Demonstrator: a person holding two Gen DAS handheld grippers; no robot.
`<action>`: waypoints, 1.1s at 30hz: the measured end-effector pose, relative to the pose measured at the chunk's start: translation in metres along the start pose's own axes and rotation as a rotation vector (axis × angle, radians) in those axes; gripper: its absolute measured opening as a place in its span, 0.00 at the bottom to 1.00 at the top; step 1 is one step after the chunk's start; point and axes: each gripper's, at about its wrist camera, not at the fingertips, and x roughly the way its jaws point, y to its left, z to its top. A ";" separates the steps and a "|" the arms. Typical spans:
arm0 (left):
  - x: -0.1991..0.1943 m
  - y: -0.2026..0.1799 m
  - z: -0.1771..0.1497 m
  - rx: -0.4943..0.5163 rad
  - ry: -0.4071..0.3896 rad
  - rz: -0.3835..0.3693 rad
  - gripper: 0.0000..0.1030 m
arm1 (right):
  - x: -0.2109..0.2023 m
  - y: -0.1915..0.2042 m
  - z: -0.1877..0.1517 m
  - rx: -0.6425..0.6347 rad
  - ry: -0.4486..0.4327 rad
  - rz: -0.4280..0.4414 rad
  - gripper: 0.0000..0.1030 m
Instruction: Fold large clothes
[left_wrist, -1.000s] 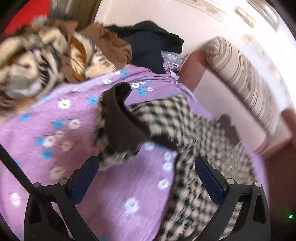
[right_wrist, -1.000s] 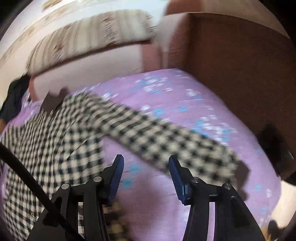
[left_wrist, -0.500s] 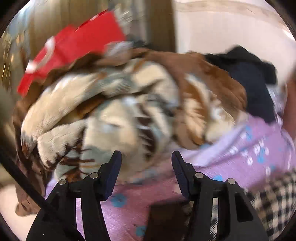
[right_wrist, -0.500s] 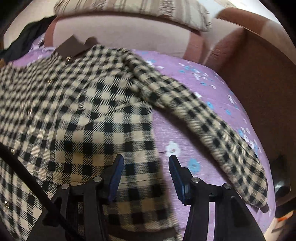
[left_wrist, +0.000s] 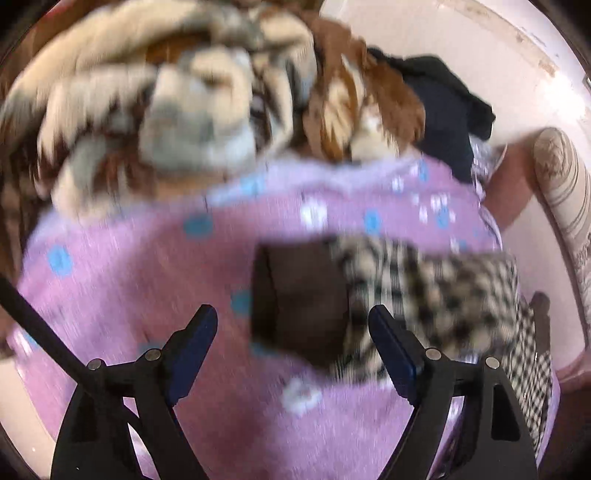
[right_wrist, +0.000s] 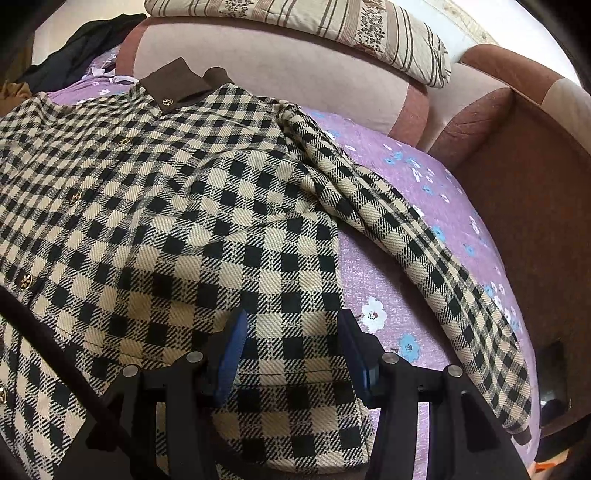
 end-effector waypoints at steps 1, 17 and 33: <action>0.003 -0.004 -0.008 0.007 0.020 0.000 0.80 | 0.000 -0.002 -0.001 0.005 0.002 0.003 0.52; -0.020 0.002 0.075 -0.045 -0.192 0.106 0.12 | -0.031 -0.027 -0.005 0.084 -0.054 0.046 0.52; -0.073 -0.300 -0.053 0.499 -0.054 -0.361 0.12 | -0.025 -0.077 0.011 0.334 -0.030 0.249 0.53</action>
